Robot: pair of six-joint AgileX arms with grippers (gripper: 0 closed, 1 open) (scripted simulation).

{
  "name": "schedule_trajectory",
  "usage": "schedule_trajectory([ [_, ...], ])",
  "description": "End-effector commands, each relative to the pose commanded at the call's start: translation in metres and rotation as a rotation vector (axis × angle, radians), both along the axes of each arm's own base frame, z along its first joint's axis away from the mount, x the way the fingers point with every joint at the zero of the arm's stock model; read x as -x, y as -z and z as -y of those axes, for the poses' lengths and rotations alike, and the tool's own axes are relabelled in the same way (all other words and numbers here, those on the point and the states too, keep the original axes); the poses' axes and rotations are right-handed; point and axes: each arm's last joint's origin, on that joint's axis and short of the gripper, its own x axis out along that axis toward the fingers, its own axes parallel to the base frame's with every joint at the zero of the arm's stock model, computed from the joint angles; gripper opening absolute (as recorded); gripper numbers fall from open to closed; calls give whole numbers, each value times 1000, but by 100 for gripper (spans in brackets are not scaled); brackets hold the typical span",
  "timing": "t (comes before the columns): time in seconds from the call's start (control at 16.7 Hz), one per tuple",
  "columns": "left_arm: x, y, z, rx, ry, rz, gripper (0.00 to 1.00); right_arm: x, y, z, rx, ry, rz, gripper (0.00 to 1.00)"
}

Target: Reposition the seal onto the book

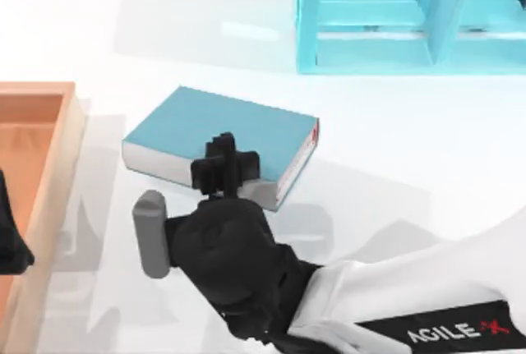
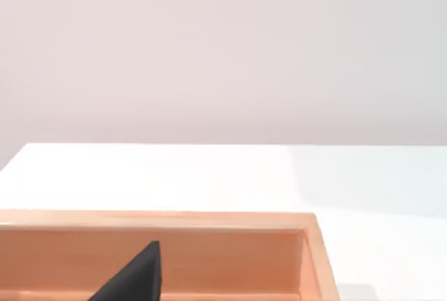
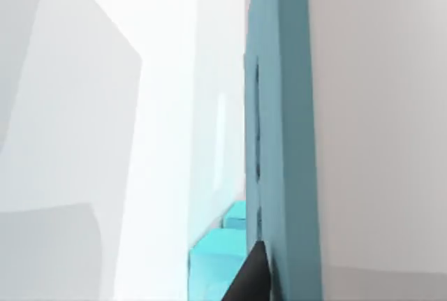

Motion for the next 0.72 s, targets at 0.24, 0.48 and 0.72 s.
schedule_trajectory([
  [0.24, 0, 0, 0, 0, 0, 0, 100, 0, 18, 0, 0, 0, 1, 0],
  [0.48, 0, 0, 0, 0, 0, 0, 100, -1, 25, 1, -4, 2, 0, 0],
  [0.72, 0, 0, 0, 0, 0, 0, 100, -1, 25, 1, -4, 2, 0, 23],
])
